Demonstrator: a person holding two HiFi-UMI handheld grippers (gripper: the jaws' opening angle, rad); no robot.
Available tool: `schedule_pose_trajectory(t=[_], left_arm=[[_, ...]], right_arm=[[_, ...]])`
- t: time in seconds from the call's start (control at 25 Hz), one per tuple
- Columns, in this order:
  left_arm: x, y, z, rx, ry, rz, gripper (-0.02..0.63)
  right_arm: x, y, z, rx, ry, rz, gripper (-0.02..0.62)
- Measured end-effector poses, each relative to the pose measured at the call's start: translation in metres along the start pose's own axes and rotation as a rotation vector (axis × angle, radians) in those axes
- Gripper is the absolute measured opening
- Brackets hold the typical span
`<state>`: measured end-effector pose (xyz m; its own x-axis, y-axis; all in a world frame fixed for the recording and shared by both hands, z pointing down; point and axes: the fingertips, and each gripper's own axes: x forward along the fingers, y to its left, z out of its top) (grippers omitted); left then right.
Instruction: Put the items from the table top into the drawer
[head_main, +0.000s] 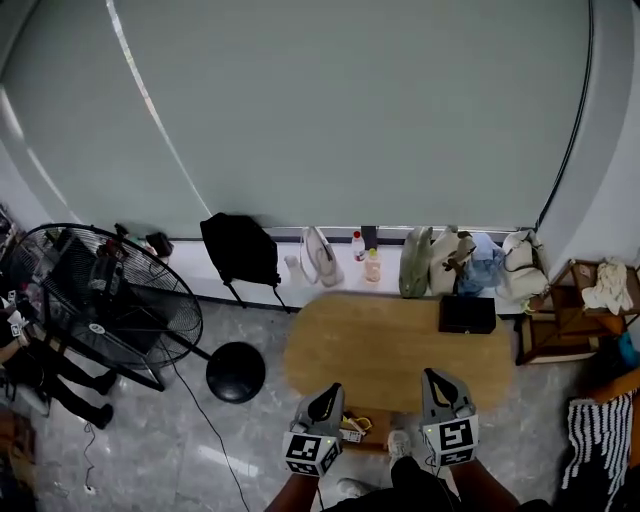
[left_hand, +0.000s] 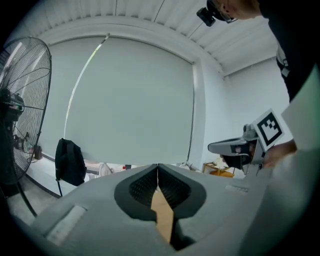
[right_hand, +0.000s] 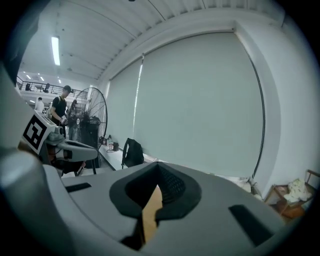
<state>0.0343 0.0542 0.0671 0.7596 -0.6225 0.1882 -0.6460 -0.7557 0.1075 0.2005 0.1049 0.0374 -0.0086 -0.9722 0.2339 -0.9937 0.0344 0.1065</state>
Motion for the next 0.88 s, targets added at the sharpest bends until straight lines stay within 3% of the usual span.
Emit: schedule_pose_trajectory(t=[0.28,0.6,0.88], left_arm=[[0.003,-0.009,0.025,0.031,-0.045,-0.005,0.018],[0.005,-0.015,0.051,0.086,-0.06,0.0,0.018],[-0.01,-0.021,0.042,0.079,-0.066,0.018,0.018]], right_arm=[[-0.004,0.0,0.03,-0.038,-0.041,0.006,-0.005],[-0.008,-0.005,0.036,-0.031,-0.063,-0.004,-0.005],[-0.019,-0.001,0.032,-0.026,-0.092,0.001,-0.005]])
